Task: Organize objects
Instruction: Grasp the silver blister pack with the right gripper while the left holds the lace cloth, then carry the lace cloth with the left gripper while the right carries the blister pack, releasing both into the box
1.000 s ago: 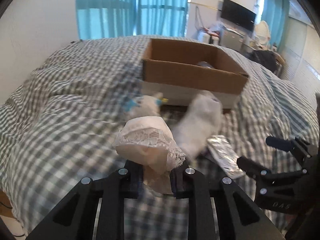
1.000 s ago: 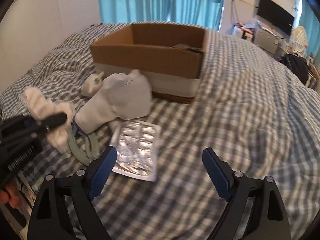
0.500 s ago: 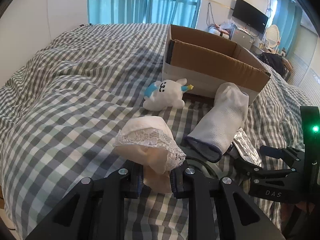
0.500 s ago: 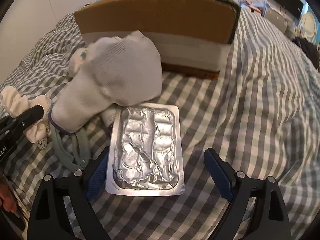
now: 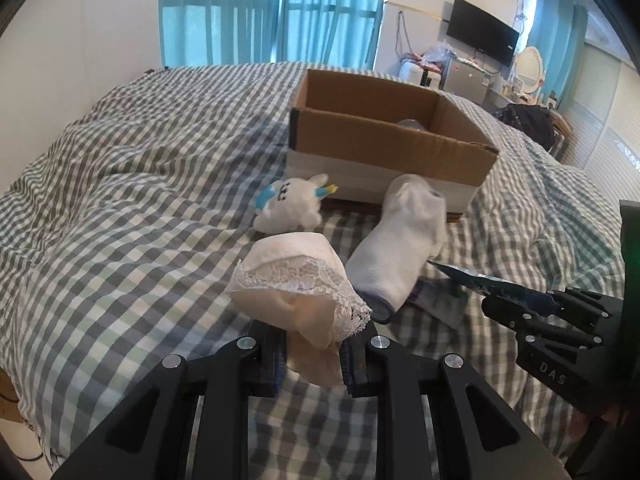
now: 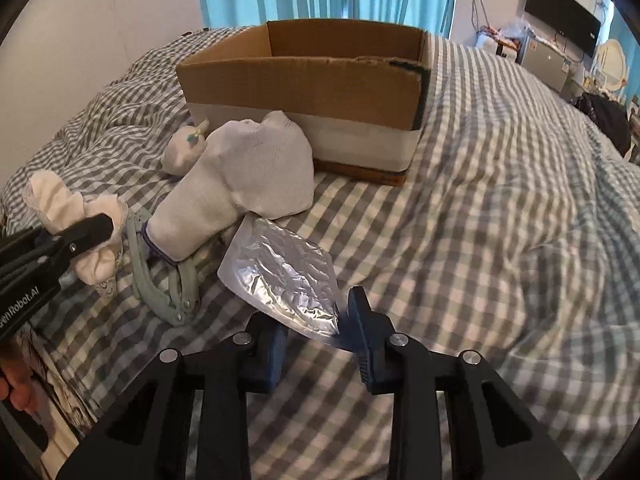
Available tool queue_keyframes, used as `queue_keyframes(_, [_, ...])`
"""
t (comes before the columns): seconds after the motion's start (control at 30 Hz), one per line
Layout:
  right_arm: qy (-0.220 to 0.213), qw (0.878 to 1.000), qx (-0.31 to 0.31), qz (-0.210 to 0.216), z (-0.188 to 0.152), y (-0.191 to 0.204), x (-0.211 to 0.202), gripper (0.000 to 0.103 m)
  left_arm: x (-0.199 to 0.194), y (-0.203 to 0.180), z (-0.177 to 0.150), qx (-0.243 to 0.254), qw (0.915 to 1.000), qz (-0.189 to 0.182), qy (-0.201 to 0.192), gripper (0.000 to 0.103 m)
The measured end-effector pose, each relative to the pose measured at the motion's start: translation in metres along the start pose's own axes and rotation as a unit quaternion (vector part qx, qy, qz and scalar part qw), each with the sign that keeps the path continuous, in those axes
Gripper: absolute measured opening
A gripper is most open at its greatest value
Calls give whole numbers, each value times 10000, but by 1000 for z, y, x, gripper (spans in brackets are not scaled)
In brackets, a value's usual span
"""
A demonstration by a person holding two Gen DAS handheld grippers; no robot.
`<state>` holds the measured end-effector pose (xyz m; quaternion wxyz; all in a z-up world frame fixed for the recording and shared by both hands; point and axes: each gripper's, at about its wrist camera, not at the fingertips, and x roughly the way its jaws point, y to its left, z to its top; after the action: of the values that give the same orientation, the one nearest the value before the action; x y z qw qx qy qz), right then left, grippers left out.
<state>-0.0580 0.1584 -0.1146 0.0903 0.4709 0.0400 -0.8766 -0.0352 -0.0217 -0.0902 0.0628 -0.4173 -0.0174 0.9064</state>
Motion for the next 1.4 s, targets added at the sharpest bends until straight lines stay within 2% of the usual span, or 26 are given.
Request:
queue_keyframes(0.37, [-475,9985,-74,258,-5,2,-32,8,-15,-11,1,78,9999,38,-115,22])
queue_keyframes(0.67, [-1047,9939,-108,339,13,2,-69,8,-24,-9,15,38,9990,52,-432,22])
queue_keyframes(0.8, [-1357,9901,-173,302,30,1,-92,8,-30,-10,37,57,9980,10,-625,22])
queue_keyframes(1.03, [-1823,9823,-352,239,81,3,-123,8,-41,-26,99,243,9936,-228,-1075,22])
queue_keyframes(1.2, [-1877,9807,-443,320,119,4,-116,8,-30,-31,144,277,9918,-407,-1179,22])
queue_keyframes(1.4, [-1789,9820,-460,401,159,1,-87,8,0,-33,181,313,9921,-387,-1152,22])
